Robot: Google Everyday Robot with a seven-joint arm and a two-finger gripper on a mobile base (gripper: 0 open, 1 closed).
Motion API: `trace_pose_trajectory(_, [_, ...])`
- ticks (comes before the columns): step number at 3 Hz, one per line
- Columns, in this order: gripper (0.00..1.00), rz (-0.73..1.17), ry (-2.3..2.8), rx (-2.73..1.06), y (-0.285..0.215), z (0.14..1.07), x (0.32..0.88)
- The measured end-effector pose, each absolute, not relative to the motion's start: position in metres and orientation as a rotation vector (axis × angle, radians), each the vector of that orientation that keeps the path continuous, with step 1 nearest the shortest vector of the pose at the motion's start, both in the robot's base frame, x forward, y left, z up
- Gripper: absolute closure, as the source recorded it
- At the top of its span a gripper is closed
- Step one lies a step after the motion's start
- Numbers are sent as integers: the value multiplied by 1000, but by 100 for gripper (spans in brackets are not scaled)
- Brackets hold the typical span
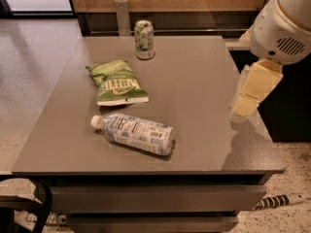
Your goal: Place blue plastic bottle upright
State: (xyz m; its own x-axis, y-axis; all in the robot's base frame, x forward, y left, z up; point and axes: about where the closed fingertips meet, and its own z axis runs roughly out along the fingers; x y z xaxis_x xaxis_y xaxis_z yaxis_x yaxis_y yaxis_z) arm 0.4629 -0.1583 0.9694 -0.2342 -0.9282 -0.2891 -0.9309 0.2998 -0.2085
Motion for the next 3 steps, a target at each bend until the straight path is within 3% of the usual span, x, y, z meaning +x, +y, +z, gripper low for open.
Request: trace_pose_trajectory(3, [0,137,2271,-1799,-40,926,449])
